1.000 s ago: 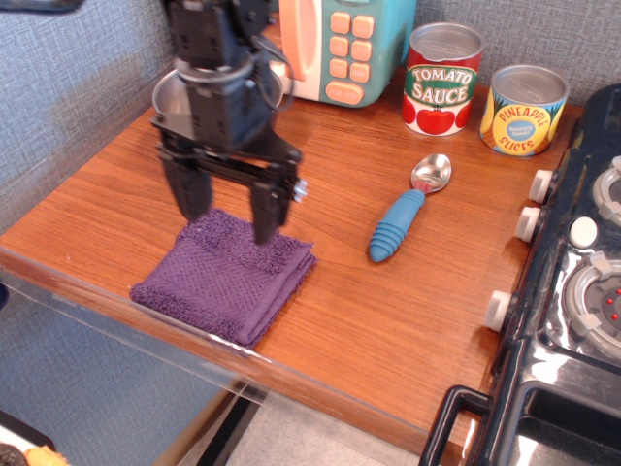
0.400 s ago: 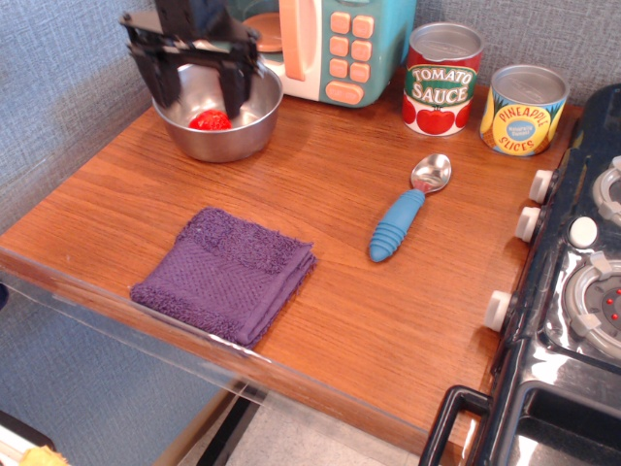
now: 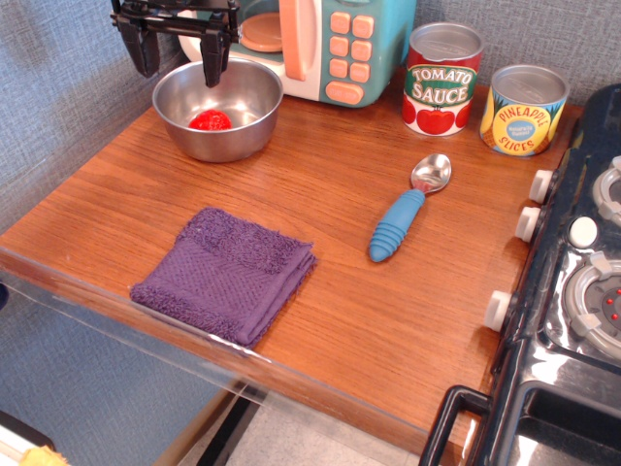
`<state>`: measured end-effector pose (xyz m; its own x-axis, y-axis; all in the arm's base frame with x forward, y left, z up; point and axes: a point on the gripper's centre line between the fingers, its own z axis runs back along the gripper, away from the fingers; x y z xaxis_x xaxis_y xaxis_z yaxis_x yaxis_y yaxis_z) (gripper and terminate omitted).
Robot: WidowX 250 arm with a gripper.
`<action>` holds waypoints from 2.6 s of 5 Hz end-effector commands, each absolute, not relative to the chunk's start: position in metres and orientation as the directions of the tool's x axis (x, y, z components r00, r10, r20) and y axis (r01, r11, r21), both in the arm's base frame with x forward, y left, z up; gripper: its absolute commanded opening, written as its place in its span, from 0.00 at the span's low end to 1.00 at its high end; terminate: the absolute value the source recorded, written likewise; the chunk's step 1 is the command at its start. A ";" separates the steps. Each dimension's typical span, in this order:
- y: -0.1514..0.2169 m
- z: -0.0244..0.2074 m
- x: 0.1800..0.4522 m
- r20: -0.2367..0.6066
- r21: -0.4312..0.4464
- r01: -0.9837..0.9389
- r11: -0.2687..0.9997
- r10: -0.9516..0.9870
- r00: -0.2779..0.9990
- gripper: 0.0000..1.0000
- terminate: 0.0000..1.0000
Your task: Put the strawberry to the right of the purple towel.
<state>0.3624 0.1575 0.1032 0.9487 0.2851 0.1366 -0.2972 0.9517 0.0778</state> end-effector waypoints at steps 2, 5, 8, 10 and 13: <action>0.163 0.081 0.390 0.100 0.110 -0.308 0.945 0.298 0.949 1.00 0.00; 0.162 0.058 0.395 0.039 0.142 -0.306 0.941 0.304 0.952 1.00 0.00; 0.164 0.045 0.386 -0.007 0.166 -0.305 0.938 0.310 0.951 1.00 0.00; 0.167 0.047 0.381 0.009 0.168 -0.326 0.930 0.329 0.944 0.00 0.00; 0.147 0.131 0.382 0.269 0.133 -0.326 0.936 0.283 0.921 0.00 0.00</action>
